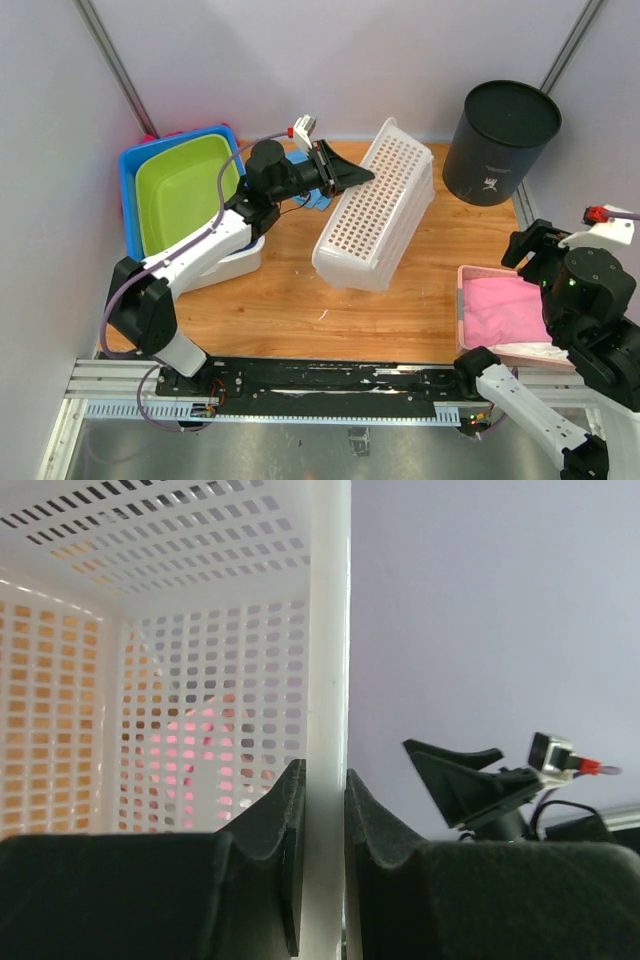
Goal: Turn the large container upside down
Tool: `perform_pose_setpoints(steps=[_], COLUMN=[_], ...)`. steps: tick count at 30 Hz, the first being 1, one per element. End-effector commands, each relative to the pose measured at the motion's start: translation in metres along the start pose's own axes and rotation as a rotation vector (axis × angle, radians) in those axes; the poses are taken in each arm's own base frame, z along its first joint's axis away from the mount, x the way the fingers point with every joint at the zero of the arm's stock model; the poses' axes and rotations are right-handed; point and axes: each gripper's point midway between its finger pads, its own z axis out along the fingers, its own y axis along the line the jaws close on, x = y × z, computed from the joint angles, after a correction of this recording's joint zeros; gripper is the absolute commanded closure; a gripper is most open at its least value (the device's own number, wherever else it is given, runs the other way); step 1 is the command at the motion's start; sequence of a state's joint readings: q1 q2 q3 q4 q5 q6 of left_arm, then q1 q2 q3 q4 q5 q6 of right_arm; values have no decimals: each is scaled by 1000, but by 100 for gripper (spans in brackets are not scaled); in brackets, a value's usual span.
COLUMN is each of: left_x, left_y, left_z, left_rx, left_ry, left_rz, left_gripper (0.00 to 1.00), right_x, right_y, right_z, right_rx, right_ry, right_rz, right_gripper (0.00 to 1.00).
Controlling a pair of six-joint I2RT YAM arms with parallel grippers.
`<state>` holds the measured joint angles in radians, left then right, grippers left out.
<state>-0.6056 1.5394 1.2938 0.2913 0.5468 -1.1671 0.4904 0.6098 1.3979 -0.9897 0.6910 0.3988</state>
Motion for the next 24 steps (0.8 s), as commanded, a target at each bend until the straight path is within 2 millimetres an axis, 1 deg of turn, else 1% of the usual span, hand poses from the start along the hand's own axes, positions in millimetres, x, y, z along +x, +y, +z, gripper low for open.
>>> perform_pose_setpoints(steps=[1,6,10,11,15,18,19,20,22,24], left_x=[-4,3,14,17,18,18,17,17,17,14], left_y=[-24,27,62,71,112,151,164,177,198,217], left_z=[7,22,28,29,28,23,22,20,19,16], left_rx=[241,219,191,170,35,-109,-167,-220,-321,-424], left_ry=[-26,-1,49,58,72,61,62,64,82,101], left_rz=[-157,-297,-373,-386,-365,-286,-266,-242,-181,-117], left_gripper=[100,100,99,96,70,61,56,49,33,21], right_x=[15,23,29,30,37,44,47,50,58,69], right_y=[18,30,31,31,32,35,37,39,46,51], right_z=[9,13,13,13,15,17,17,17,18,20], right_rx=[-54,-95,-105,-105,-106,-112,-117,-125,-149,-165], right_ry=[54,88,105,108,126,147,157,168,192,224], right_rz=[-26,-28,-30,-32,-39,-42,-33,-24,-6,0], right_gripper=[31,30,30,30,30,30,31,30,30,30])
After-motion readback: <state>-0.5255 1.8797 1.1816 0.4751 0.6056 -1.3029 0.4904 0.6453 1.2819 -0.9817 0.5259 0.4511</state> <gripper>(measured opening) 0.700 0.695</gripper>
